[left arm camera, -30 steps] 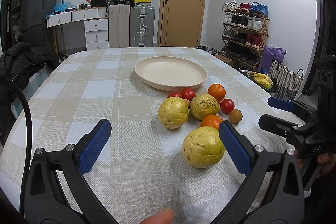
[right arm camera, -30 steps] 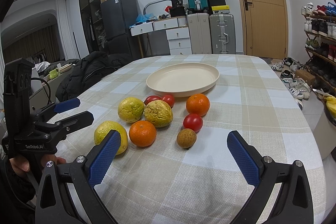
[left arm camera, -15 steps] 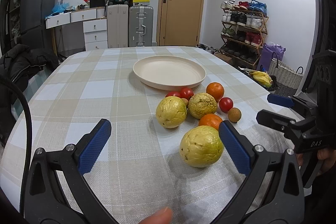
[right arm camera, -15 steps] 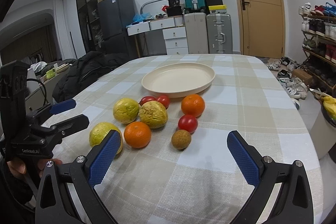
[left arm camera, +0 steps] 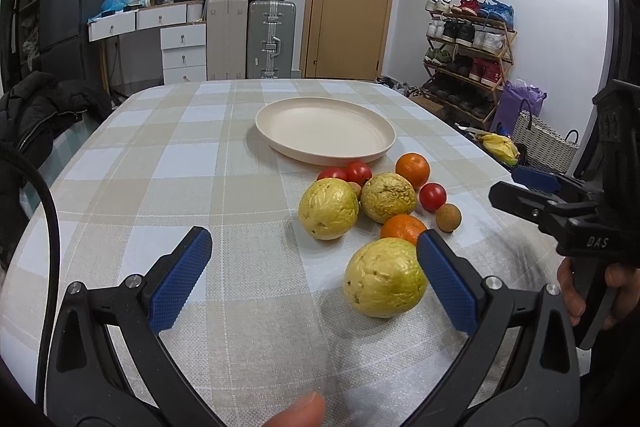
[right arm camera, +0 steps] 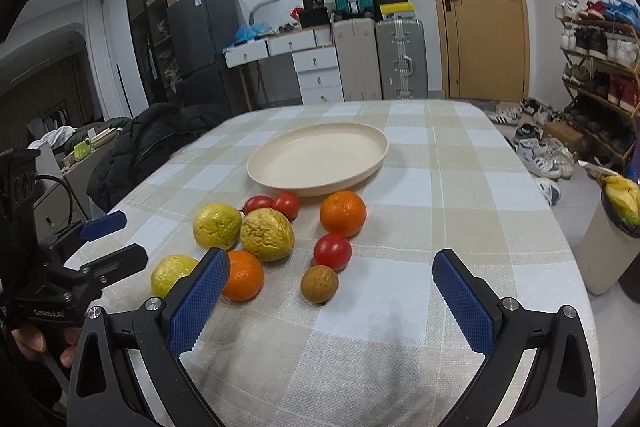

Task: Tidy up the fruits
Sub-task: 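Grasp the small brown fruit with the right gripper while the left gripper grasps the large yellow fruit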

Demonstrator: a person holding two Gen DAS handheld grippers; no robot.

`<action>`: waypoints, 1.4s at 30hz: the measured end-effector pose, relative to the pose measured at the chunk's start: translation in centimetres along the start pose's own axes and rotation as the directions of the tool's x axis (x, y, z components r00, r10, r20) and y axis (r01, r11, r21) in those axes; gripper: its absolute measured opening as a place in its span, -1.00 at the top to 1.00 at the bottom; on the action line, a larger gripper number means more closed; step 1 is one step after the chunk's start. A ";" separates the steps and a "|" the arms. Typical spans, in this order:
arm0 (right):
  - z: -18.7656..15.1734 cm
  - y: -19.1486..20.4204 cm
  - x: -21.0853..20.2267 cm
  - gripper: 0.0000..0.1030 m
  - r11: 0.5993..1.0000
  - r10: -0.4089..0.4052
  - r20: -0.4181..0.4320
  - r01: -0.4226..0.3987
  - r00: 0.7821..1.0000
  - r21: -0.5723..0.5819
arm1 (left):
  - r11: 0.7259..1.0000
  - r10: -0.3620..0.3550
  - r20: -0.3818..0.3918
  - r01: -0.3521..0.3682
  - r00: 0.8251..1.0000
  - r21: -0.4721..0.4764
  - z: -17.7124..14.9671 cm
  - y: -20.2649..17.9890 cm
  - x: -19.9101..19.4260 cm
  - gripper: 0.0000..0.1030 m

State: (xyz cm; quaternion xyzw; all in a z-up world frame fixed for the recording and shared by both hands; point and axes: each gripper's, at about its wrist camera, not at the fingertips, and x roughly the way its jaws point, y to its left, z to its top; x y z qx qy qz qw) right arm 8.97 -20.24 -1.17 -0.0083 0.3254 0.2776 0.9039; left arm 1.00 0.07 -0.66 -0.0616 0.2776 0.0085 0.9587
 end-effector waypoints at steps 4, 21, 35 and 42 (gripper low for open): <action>0.0 -0.2 1.5 -1.00 1.000 0.013 -0.098 -0.012 0.995 0.019 | 1.000 -0.024 -0.031 0.024 0.999 -0.003 0.0 -0.3 0.2 -0.98; -0.9 0.7 5.5 -0.26 0.999 -0.023 -0.287 0.012 0.958 -0.041 | 0.995 -0.081 -0.155 0.090 0.985 0.053 -0.7 -2.3 2.6 -0.85; -0.7 1.7 5.8 0.45 0.998 -0.012 -0.283 -0.006 0.959 -0.061 | 0.980 -0.172 -0.212 0.189 0.962 0.064 -1.5 -3.3 3.3 -0.05; -0.7 1.5 5.1 0.46 0.999 0.033 -0.252 -0.042 0.967 -0.030 | 0.978 -0.195 -0.198 0.206 0.961 0.034 -1.2 -2.8 3.1 -0.05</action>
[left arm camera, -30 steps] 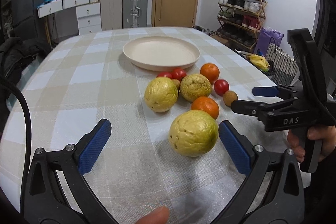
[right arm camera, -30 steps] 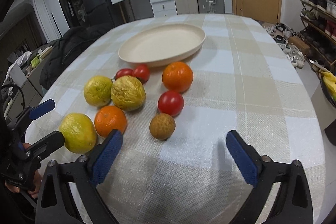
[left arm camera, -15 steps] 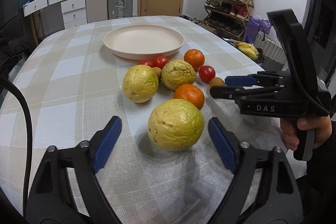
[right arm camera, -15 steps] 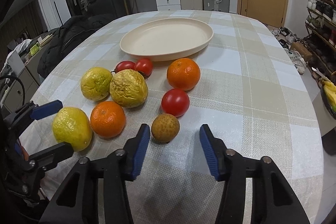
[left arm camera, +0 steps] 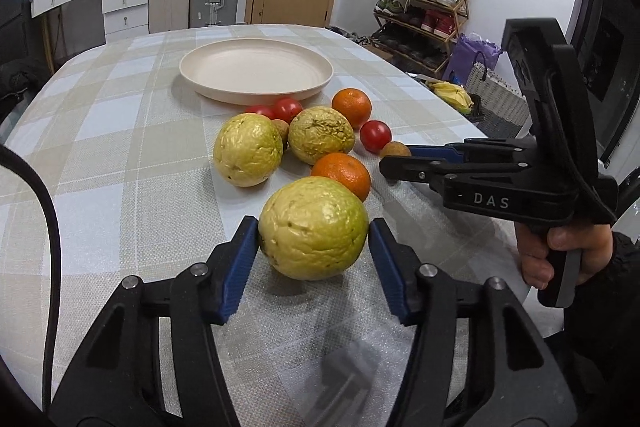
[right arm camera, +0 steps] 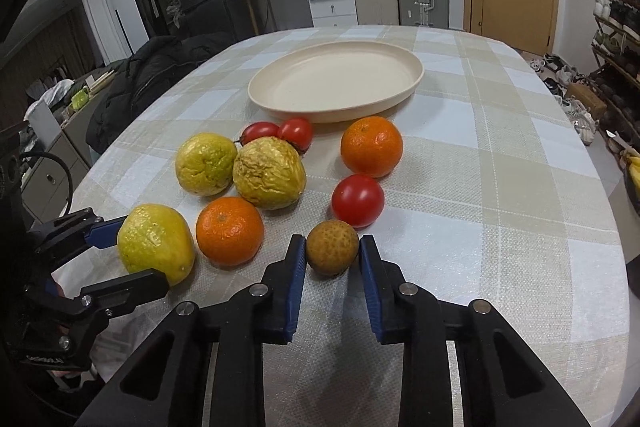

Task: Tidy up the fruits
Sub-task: 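Carry both fruits onto the cream plate and open both grippers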

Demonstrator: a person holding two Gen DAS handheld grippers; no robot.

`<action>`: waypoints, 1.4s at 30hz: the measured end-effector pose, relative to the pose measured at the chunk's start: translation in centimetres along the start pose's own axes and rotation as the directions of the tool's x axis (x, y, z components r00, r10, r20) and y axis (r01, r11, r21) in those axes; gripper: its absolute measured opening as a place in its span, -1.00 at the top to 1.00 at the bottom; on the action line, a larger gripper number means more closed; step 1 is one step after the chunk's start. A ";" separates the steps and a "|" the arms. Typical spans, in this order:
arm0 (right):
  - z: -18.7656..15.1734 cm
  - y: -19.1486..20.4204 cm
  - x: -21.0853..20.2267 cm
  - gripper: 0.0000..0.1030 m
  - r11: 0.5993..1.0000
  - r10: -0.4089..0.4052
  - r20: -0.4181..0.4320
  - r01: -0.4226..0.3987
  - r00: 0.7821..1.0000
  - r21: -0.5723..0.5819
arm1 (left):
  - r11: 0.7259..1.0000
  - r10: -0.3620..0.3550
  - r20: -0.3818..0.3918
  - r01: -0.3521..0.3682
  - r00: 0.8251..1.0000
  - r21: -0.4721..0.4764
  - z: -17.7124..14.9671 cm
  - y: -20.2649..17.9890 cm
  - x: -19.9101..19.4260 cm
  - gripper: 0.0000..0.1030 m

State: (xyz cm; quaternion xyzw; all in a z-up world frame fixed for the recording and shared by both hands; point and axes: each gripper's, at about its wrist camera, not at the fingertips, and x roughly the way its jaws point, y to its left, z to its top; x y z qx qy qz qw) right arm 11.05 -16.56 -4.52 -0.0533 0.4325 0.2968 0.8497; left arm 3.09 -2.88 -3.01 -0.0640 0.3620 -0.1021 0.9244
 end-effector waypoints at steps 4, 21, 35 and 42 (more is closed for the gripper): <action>0.0 -0.2 -0.5 0.46 1.000 0.007 0.024 -0.007 1.000 0.010 | 1.000 0.006 0.023 -0.006 1.000 -0.007 0.5 0.3 -0.6 -0.05; 1.7 -0.2 -3.3 0.46 0.998 0.058 0.127 -0.061 0.990 0.017 | 0.998 0.054 0.119 -0.051 0.991 -0.031 3.2 1.3 -2.7 -0.05; 4.7 -1.8 -5.0 0.46 0.996 0.056 0.189 -0.068 0.980 0.058 | 0.997 0.074 0.181 -0.071 0.981 -0.026 7.6 1.9 -2.6 -0.05; 6.2 -1.8 -4.7 0.46 0.996 0.064 0.202 -0.077 0.977 0.055 | 0.996 0.091 0.193 -0.085 0.977 -0.039 9.5 2.4 -1.6 -0.05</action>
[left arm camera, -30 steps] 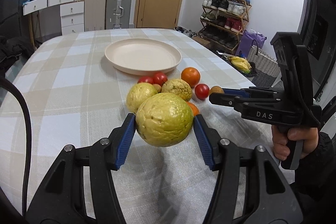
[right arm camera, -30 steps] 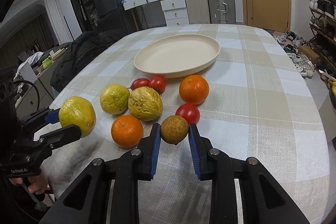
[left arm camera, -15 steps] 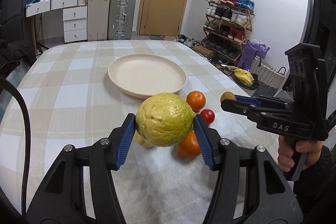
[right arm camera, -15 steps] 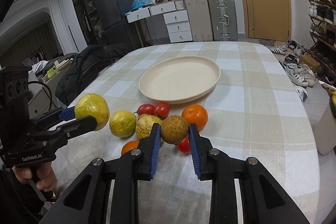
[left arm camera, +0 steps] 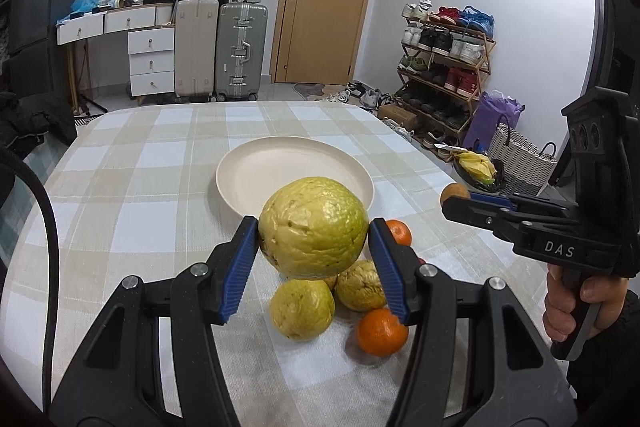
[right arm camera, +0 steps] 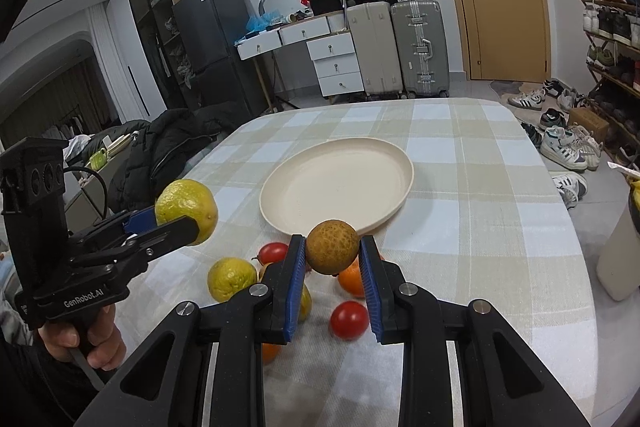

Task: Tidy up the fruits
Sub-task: 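Carry both fruits onto the cream plate and open both grippers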

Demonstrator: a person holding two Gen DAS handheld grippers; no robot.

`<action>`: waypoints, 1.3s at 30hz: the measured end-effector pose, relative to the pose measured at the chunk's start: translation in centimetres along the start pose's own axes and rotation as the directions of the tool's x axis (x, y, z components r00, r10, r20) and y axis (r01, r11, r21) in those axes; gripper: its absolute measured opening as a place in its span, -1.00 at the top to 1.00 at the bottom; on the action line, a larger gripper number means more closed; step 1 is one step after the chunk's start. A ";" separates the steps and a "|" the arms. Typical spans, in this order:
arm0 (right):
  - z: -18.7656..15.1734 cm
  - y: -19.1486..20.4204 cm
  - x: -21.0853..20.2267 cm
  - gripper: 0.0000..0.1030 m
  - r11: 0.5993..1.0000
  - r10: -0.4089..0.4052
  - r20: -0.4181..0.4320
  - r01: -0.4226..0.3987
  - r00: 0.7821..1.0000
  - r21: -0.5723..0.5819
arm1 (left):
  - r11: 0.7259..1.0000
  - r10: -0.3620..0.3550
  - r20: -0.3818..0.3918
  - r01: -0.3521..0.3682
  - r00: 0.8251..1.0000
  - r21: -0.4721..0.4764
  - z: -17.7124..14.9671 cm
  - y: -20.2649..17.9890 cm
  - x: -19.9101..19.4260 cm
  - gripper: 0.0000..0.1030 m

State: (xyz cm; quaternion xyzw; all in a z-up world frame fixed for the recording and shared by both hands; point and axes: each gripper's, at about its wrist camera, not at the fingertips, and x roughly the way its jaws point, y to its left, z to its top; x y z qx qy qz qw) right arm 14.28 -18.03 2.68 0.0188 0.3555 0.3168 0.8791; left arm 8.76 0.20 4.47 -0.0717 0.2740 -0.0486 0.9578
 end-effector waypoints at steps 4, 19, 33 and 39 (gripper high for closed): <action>0.8 0.1 0.7 0.46 1.000 0.007 0.005 -0.007 1.000 0.003 | 1.000 0.007 -0.002 -0.007 1.000 -0.011 0.7 0.3 1.2 -0.05; 3.5 -0.6 4.3 0.46 0.998 0.031 -0.023 -0.029 0.999 0.051 | 0.999 0.044 -0.036 -0.045 0.998 -0.028 2.5 1.7 6.3 -0.05; 3.7 -1.9 8.9 0.46 0.997 0.016 -0.104 -0.007 0.994 0.083 | 0.997 0.075 -0.102 -0.076 0.992 -0.007 2.4 2.9 11.1 -0.05; 3.4 -2.3 10.3 0.46 0.996 0.012 -0.131 -0.001 0.991 0.088 | 0.996 0.085 -0.153 -0.089 0.985 -0.015 1.9 3.4 13.1 -0.05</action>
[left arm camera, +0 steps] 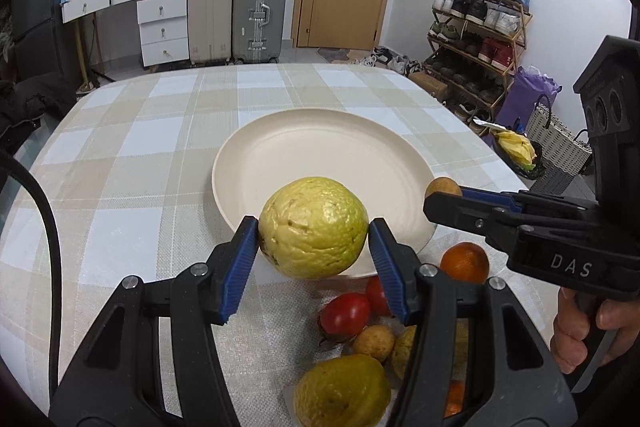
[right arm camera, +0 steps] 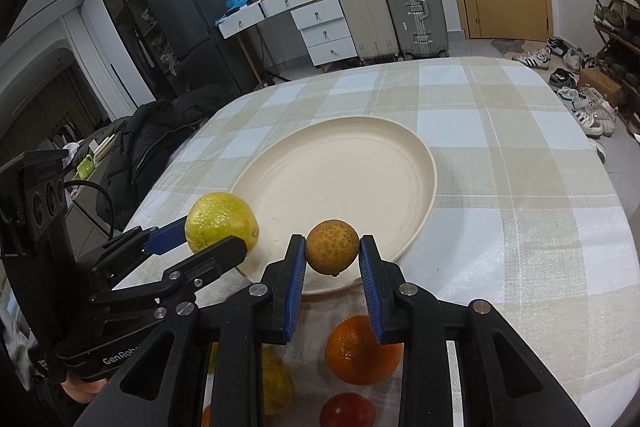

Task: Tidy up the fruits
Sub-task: 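Carry both fruits onto the cream plate and open both grippers, then move both grippers back toward the remaining fruits beside the plate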

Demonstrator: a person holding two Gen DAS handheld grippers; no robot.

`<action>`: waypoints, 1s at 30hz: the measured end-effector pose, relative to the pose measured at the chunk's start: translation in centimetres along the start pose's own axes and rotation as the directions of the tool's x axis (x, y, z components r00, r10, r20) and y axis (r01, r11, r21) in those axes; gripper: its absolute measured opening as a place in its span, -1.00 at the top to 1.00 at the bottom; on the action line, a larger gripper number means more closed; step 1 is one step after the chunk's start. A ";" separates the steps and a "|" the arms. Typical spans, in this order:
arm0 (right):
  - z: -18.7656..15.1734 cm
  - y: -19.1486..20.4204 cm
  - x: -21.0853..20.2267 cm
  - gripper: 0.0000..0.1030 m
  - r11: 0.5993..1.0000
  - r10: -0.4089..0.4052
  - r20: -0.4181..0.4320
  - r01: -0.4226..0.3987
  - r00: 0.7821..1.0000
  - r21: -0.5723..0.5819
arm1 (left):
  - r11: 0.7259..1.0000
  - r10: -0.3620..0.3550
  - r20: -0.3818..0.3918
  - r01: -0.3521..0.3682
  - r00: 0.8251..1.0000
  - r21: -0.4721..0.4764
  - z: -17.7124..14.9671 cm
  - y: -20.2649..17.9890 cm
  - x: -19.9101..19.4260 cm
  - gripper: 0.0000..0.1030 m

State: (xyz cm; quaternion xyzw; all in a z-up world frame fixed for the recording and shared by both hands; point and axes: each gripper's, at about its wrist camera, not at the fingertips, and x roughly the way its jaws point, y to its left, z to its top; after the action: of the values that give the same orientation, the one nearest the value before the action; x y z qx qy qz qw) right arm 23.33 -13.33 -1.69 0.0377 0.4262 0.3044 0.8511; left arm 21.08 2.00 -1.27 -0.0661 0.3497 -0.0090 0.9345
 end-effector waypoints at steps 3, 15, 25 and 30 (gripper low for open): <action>0.1 -0.2 0.5 0.46 1.000 -0.002 -0.006 0.002 1.000 0.004 | 1.000 -0.002 -0.001 0.002 1.000 -0.009 0.2 0.2 0.5 -0.05; 0.0 -0.8 1.4 0.45 1.000 -0.017 -0.030 0.017 0.999 0.022 | 1.000 0.009 -0.007 -0.009 1.000 0.008 0.3 0.0 1.5 -0.05; -0.6 -0.8 -1.0 -0.50 0.998 -0.059 0.005 0.059 0.998 0.023 | 0.998 0.037 0.056 -0.040 0.998 0.048 0.1 0.0 -1.6 -0.64; -1.7 -0.5 -3.5 -0.99 0.995 -0.097 0.043 0.096 0.994 0.018 | 1.000 0.027 0.084 -0.029 0.996 0.013 -0.7 0.7 -4.9 -0.99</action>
State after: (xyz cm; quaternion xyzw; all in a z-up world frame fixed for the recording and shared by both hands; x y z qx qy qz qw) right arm 20.69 -16.01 -0.45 0.0304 0.4112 0.2585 0.8736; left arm 16.87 2.92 1.31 -0.0548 0.3111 0.0043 0.9488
